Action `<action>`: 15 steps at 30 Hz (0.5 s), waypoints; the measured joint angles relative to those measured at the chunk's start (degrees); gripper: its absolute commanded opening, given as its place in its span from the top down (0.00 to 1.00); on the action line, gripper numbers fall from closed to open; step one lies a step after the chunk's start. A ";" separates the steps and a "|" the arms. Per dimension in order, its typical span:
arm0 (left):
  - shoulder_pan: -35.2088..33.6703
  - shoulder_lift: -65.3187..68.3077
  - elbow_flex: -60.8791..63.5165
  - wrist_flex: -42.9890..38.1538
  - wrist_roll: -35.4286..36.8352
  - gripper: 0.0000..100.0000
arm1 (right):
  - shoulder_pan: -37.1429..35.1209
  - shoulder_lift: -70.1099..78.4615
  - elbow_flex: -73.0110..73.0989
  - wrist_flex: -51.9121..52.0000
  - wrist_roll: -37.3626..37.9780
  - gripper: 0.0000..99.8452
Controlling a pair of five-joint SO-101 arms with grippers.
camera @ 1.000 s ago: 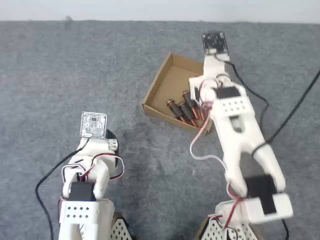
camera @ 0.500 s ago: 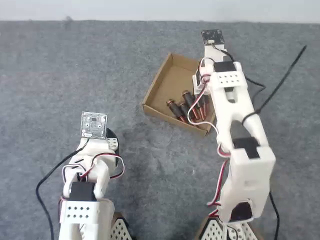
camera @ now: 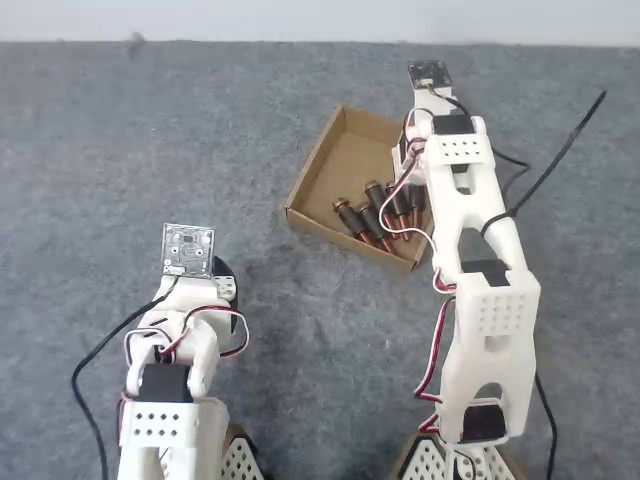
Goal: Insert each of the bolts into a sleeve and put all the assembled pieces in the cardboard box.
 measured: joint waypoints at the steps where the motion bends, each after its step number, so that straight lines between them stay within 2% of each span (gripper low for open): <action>1: 0.00 0.00 0.00 0.00 0.00 0.99 | 0.00 0.00 -0.09 0.00 0.00 0.85; 7: 0.00 0.00 0.00 0.00 0.00 0.99 | 0.18 0.00 -1.32 0.35 0.00 0.93; 11: 0.00 0.00 0.00 0.00 0.00 0.99 | 1.32 -1.67 -1.93 4.48 0.00 1.00; 15: 0.00 0.00 0.00 0.00 0.00 0.99 | 1.58 -5.54 -1.93 9.05 -1.49 0.99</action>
